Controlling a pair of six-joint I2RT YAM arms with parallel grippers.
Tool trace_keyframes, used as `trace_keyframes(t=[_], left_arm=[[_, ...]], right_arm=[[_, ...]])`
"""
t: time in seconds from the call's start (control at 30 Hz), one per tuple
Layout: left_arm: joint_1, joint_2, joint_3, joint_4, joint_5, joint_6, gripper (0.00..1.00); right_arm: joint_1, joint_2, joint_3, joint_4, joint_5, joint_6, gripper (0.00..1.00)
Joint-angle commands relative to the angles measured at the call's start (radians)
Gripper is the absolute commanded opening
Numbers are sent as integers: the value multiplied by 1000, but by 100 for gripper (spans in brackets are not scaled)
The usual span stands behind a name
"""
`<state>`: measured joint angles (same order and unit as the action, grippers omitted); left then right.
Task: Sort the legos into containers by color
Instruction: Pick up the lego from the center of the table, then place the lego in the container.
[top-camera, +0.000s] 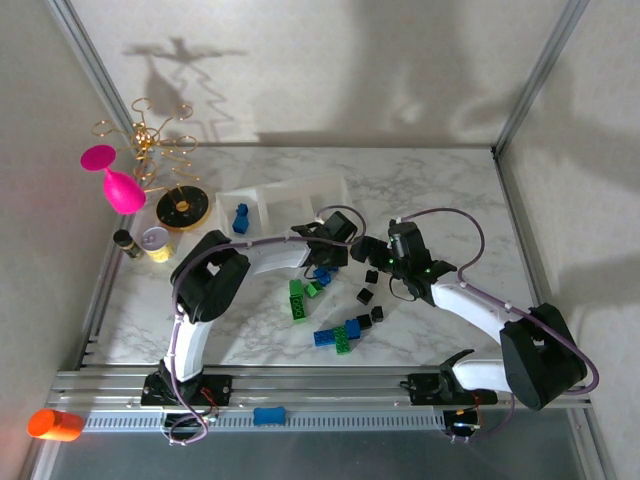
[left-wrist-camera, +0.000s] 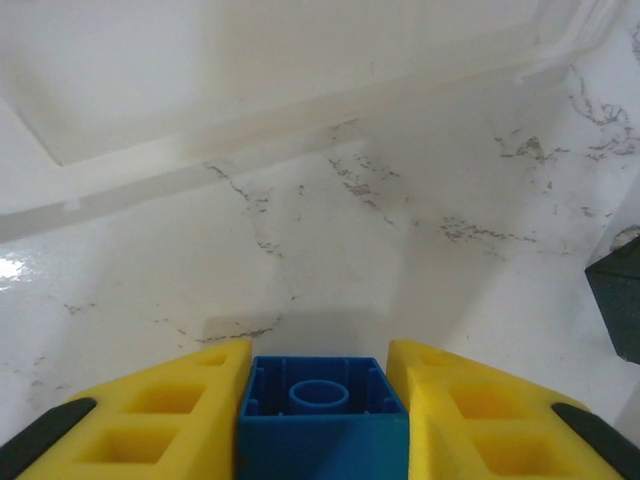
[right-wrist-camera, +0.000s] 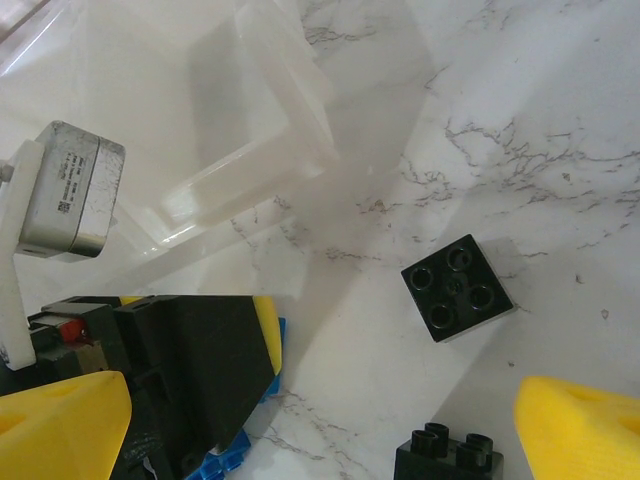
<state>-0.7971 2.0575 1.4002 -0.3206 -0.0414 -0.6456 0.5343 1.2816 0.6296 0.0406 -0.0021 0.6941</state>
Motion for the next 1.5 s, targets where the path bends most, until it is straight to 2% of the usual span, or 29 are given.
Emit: trace_keyframes(t=[0.0,0.27,0.4,0.57,0.7,0.9,1.07,1.33,1.47], left_arm=[[-7,-37,52,-30,-29,31,37],[8,-202,22,-41,-55,54,37],[42,-319,-27,-58,-99,71,37],[126,-444,-97,-86,-189,96,37],[242,-487,-147,-89,-210,111,37],[379,-428,-166,-47,-219,145,37],[452,-342,-163,14,-185,158,37],[507,-225,-126,52,-170,154,37],[520,-200,-112,44,-151,148,42]], right_arm=[[-6,-35,22,-13,1,-47,99],[-4,-54,58,17,-99,-160,99],[19,-44,91,36,-130,-206,99],[76,7,135,81,-131,-217,99],[119,70,161,139,-149,-186,99],[180,149,207,175,-146,-157,99],[187,158,218,156,-123,-160,99],[187,133,208,125,-76,-169,99],[187,131,212,116,-62,-176,99]])
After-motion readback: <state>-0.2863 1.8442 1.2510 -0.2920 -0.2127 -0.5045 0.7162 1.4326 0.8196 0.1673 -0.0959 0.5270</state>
